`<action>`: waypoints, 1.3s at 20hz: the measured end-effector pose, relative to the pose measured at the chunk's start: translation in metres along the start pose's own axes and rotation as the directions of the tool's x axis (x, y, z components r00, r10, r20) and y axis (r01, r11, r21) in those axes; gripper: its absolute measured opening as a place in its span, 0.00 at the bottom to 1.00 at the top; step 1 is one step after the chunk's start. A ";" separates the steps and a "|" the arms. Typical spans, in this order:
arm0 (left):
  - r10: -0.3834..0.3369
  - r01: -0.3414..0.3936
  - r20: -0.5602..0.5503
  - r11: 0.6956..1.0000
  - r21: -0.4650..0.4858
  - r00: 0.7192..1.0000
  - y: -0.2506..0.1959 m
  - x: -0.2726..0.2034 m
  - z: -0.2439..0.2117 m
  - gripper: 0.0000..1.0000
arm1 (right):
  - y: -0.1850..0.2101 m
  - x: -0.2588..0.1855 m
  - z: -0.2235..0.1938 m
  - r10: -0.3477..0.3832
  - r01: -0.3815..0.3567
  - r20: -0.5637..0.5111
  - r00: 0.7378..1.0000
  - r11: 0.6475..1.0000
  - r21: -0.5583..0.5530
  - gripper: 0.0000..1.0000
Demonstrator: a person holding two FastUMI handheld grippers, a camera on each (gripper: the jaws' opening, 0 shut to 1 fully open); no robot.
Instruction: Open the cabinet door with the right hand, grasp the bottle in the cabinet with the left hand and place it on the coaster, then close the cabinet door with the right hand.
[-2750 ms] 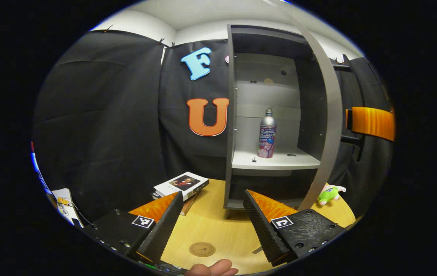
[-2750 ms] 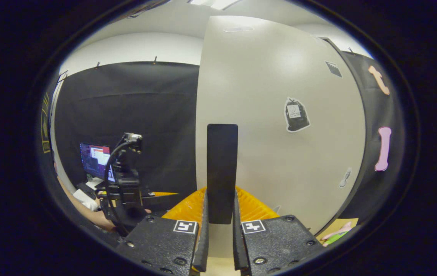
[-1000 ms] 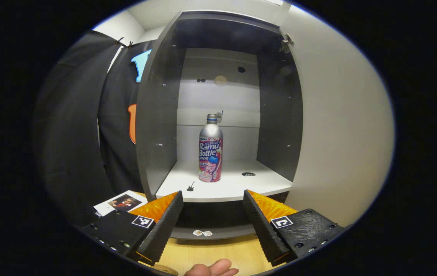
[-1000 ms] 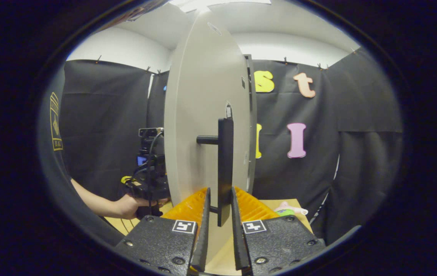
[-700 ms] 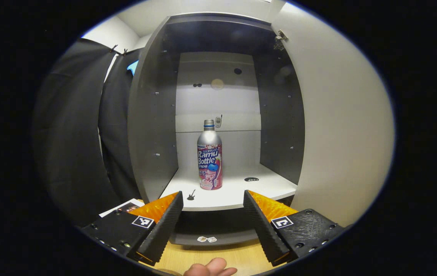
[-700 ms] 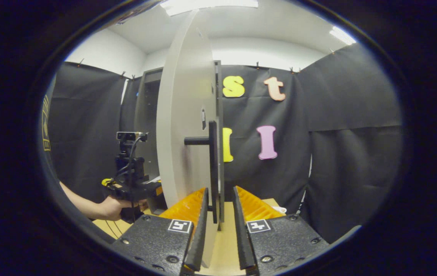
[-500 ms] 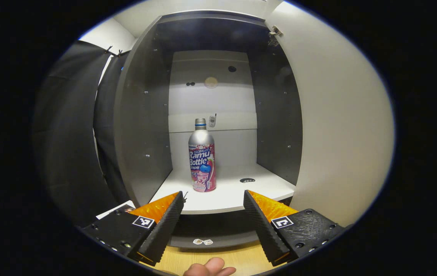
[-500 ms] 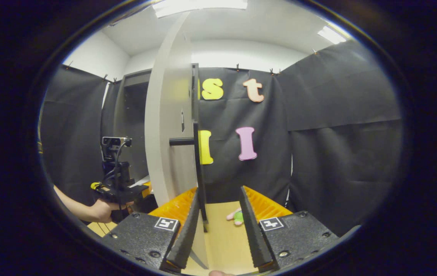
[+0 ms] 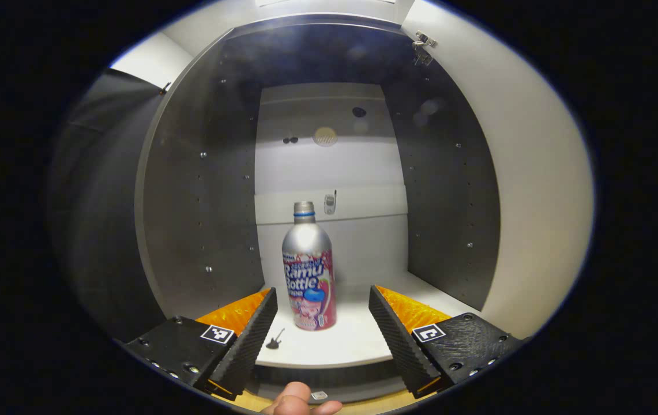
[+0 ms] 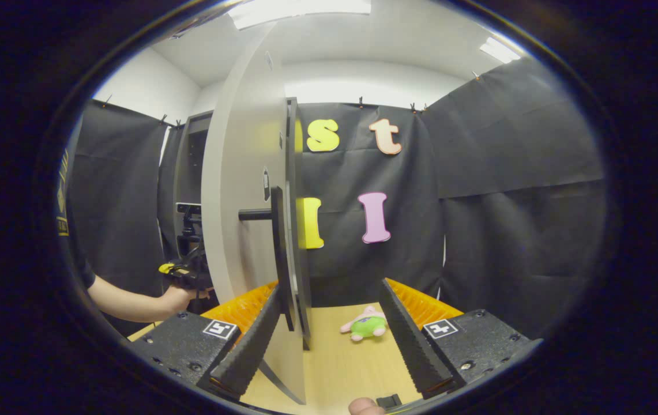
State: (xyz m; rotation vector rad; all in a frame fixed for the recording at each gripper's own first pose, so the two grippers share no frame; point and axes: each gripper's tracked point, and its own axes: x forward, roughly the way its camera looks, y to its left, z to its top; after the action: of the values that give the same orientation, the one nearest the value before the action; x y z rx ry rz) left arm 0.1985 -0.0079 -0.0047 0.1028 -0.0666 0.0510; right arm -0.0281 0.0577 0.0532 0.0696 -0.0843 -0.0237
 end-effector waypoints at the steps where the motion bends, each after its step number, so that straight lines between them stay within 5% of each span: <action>1: 0.002 -0.002 0.006 1.000 -0.010 1.000 0.000 0.007 0.002 0.96 | 0.000 0.001 0.001 0.006 -0.006 0.003 1.000 1.000 -0.003 1.00; 9: 0.066 -0.067 -0.037 0.997 -0.040 0.997 0.014 0.061 -0.009 0.96 | -0.002 -0.017 0.019 0.067 -0.067 0.042 0.997 0.998 -0.008 1.00; 17: 0.106 -0.114 -0.117 0.992 -0.060 0.987 0.025 0.082 -0.039 0.96 | -0.064 -0.044 0.024 -0.109 0.101 0.080 0.991 0.990 0.094 1.00; 20: 0.055 -0.072 -0.164 0.993 -0.095 0.985 0.015 0.086 -0.047 0.96 | -0.076 -0.050 0.026 -0.154 0.141 0.096 0.983 0.981 0.135 1.00; 22: 0.065 -0.073 -0.175 0.996 -0.044 0.982 0.016 0.085 -0.045 0.78 | -0.075 -0.049 0.024 -0.169 0.155 0.097 0.981 0.978 0.141 1.00; 26: 0.060 -0.058 -0.146 0.998 0.023 0.987 0.017 0.082 -0.036 0.77 | -0.068 -0.046 0.024 -0.167 0.152 0.097 0.981 0.978 0.139 1.00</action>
State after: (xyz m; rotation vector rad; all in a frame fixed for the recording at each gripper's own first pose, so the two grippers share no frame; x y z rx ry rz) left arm 0.2820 0.0170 -0.0330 0.1154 0.0780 0.1182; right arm -0.0778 -0.0103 0.0679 0.2070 -0.1891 -0.1831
